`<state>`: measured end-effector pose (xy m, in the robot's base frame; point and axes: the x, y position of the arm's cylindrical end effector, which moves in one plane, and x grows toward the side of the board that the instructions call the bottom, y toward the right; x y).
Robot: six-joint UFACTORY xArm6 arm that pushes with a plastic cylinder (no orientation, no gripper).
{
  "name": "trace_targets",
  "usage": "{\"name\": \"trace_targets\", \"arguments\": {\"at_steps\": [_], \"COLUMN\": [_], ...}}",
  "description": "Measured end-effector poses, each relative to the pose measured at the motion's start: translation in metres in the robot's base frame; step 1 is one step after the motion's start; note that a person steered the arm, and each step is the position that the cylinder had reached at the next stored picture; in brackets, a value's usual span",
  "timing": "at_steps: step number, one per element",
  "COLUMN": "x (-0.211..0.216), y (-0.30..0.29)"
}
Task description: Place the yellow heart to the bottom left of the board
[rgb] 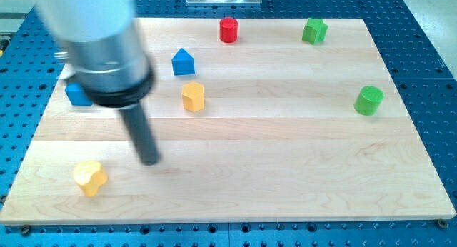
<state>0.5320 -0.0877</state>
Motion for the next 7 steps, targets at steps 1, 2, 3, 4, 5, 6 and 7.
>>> {"name": "trace_targets", "arguments": {"at_steps": [1, 2, 3, 4, 5, 6, 7], "x": [0.037, 0.066, 0.062, 0.036, 0.029, 0.029, 0.011], "y": [-0.023, -0.101, -0.133, -0.080, -0.083, -0.125, -0.098]}}
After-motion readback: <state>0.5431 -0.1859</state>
